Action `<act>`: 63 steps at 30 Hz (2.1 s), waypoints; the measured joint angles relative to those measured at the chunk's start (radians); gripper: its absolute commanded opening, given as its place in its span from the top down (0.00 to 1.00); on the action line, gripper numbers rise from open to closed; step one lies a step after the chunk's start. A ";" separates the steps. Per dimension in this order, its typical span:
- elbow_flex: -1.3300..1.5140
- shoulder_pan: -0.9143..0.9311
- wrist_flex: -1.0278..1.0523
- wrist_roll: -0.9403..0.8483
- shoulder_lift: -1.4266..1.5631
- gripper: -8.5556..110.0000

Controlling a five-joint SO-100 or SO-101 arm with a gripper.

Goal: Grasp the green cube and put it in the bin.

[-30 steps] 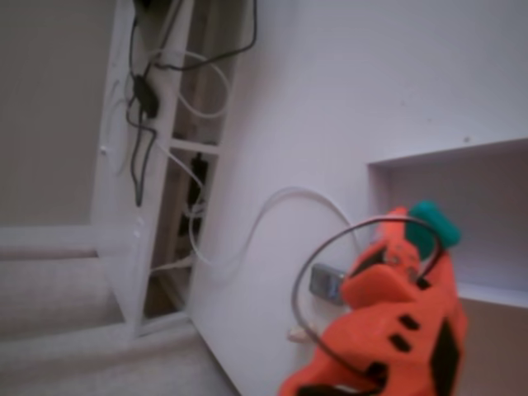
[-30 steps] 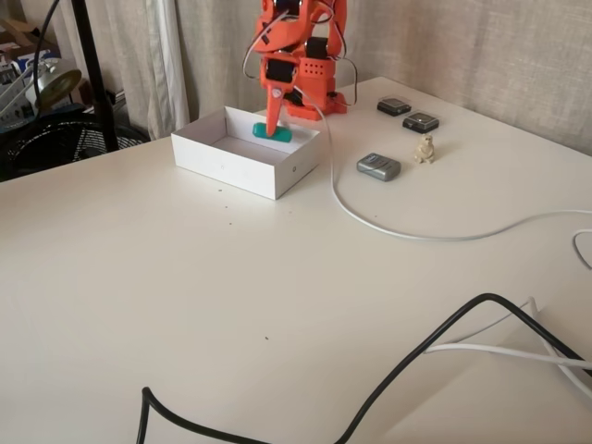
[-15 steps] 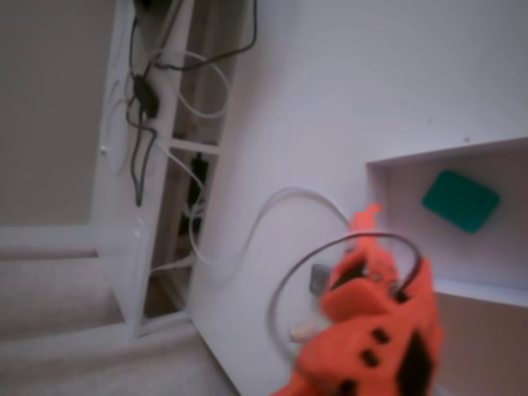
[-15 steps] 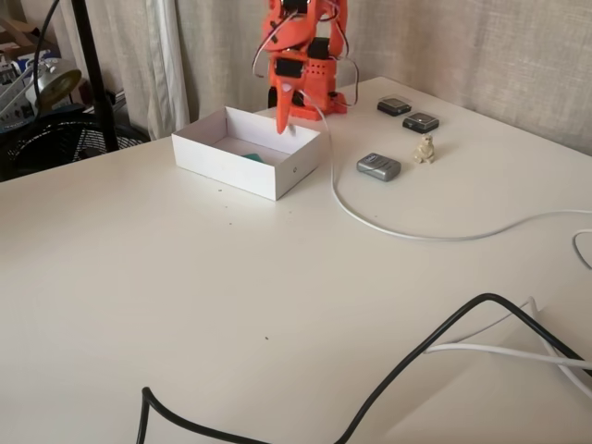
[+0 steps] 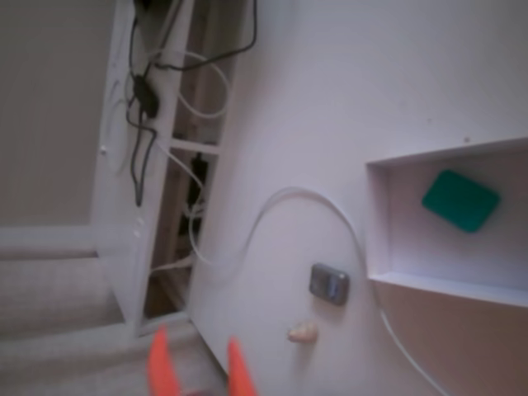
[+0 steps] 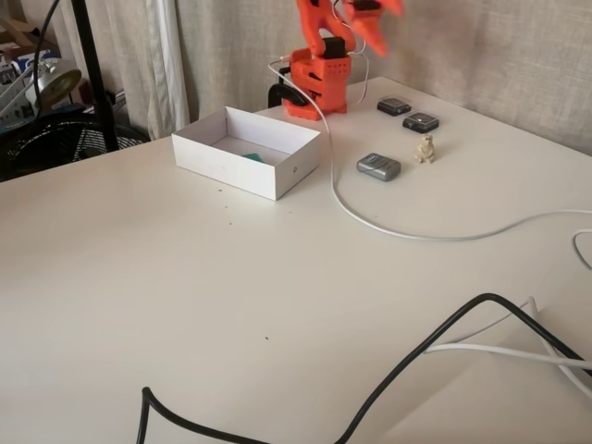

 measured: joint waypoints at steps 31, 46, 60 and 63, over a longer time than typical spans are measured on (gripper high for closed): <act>0.640 -0.279 0.173 -0.038 0.497 1.00; 0.640 -0.278 0.179 -0.040 0.497 1.00; 0.640 -0.278 0.179 -0.040 0.497 1.00; 0.640 -0.278 0.179 -0.040 0.497 1.00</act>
